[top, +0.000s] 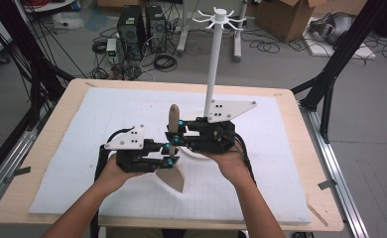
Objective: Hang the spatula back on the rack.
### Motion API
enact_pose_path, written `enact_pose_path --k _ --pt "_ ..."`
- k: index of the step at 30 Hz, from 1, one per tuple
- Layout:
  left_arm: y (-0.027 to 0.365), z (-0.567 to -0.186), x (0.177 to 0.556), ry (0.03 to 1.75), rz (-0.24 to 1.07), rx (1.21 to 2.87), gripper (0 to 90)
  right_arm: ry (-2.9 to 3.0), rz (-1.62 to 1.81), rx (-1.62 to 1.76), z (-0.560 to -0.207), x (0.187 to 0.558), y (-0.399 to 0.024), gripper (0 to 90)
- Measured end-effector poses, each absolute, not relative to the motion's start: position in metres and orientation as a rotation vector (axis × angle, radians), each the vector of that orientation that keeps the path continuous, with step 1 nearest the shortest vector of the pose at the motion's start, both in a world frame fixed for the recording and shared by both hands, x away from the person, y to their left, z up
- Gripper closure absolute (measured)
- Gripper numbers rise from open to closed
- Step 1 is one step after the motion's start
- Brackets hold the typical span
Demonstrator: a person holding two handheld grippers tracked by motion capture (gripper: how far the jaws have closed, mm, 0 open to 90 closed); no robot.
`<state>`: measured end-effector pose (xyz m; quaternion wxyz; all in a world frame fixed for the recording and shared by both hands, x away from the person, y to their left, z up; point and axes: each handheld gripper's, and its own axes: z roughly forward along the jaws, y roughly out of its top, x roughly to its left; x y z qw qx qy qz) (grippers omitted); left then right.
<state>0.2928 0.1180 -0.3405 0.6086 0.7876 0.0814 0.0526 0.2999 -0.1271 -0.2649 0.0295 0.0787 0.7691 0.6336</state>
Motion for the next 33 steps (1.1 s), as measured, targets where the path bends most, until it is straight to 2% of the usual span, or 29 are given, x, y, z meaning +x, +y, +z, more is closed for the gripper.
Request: enact_pose_path --k 6,8,14,16,18,21,22,23,24,27,30,33 --pt "0.116 -0.340 0.292 0.224 0.152 1.830 78.4 2.331 1.978 0.254 -0.270 0.302 -0.129 71.0" --pt "0.116 -0.341 0.292 0.251 0.174 1.830 78.5 2.277 1.942 0.297 -0.271 0.300 -0.129 58.6" --pt "0.117 -0.343 0.292 0.303 0.232 1.817 78.4 2.242 1.849 0.376 -0.281 0.293 -0.123 57.1" --pt "0.115 -0.343 0.291 0.313 0.259 1.814 78.5 2.228 1.839 0.396 -0.282 0.293 -0.119 60.1" --pt "0.114 -0.343 0.291 0.321 0.265 1.813 78.4 2.216 1.809 0.412 -0.283 0.291 -0.116 72.5" --pt "0.115 -0.344 0.293 0.326 0.253 1.783 77.3 2.218 1.842 0.428 -0.283 0.292 -0.115 75.1" --pt "0.117 -0.345 0.294 0.323 0.230 1.758 72.4 2.225 1.835 0.418 -0.282 0.292 -0.115 75.3" --pt "0.118 -0.345 0.295 0.338 0.224 1.733 58.5 2.236 1.824 0.413 -0.281 0.292 -0.115 75.5" --pt "0.121 -0.345 0.295 0.335 0.221 1.718 48.4 2.247 1.812 0.407 -0.280 0.294 -0.116 75.5" --pt "0.134 -0.349 0.295 0.343 0.237 1.690 31.7 2.267 1.806 0.402 -0.276 0.298 -0.122 75.5" --pt "0.150 -0.353 0.293 0.371 0.294 1.698 27.0 2.266 1.834 0.374 -0.270 0.303 -0.132 75.5" --pt "0.170 -0.358 0.293 0.414 0.314 1.680 26.5 2.258 1.825 0.374 -0.263 0.309 -0.142 75.5"
